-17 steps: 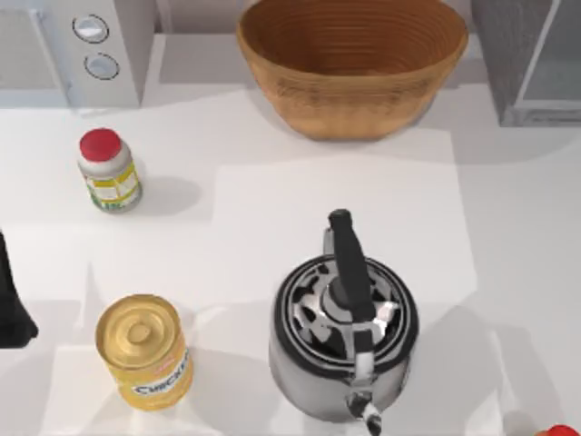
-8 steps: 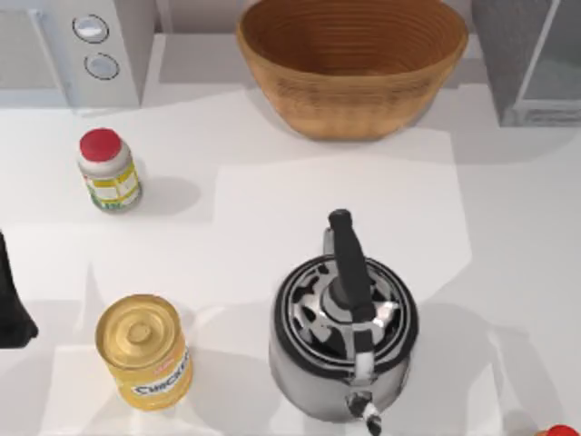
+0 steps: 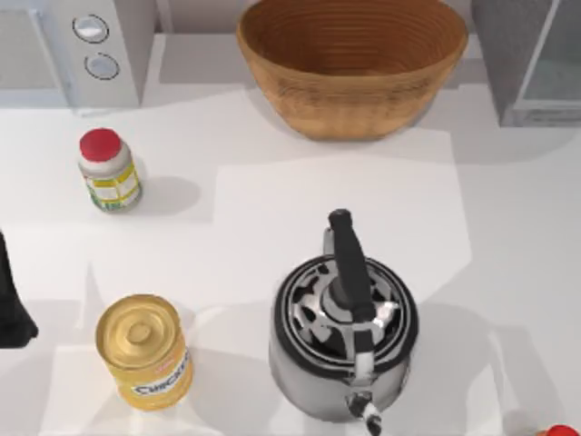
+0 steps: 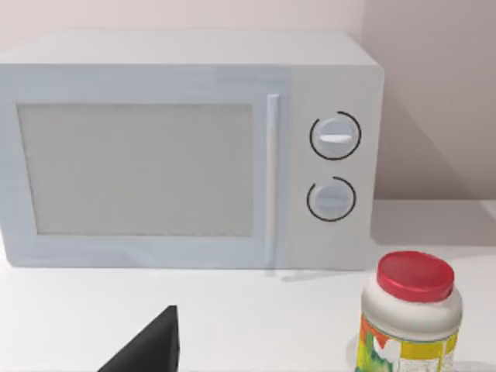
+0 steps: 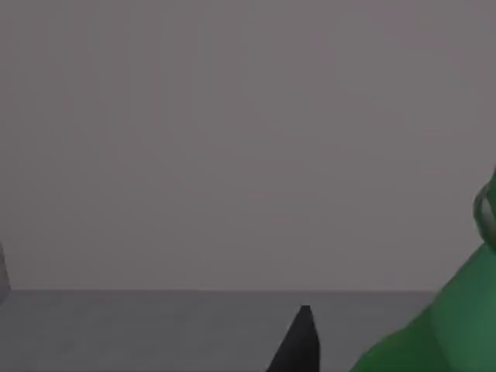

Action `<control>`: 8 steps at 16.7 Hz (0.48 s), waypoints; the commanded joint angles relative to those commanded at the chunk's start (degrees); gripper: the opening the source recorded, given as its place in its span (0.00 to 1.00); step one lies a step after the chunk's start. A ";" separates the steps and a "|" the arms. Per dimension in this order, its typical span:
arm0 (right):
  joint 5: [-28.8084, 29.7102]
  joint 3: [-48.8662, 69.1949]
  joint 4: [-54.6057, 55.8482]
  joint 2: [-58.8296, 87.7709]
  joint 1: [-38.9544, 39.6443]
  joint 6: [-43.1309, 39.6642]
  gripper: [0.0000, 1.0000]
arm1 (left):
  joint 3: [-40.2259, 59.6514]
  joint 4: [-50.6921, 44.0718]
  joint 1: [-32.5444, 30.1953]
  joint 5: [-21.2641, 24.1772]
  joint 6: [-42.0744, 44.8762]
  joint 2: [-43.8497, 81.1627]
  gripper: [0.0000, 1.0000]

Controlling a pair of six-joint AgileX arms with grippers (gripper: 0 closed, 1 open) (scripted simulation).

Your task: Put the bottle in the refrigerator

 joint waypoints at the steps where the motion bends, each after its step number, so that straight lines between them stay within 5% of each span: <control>1: 0.00 0.00 0.00 0.00 0.00 0.00 0.68 | 0.00 0.00 0.00 0.00 0.00 0.00 1.00; 5: 0.00 0.00 0.00 0.00 0.00 0.00 0.98 | 0.00 0.00 0.00 0.00 0.00 0.00 1.00; 8: 0.00 0.00 0.00 0.00 0.00 0.00 1.00 | 0.00 0.00 0.00 0.00 0.00 0.00 1.00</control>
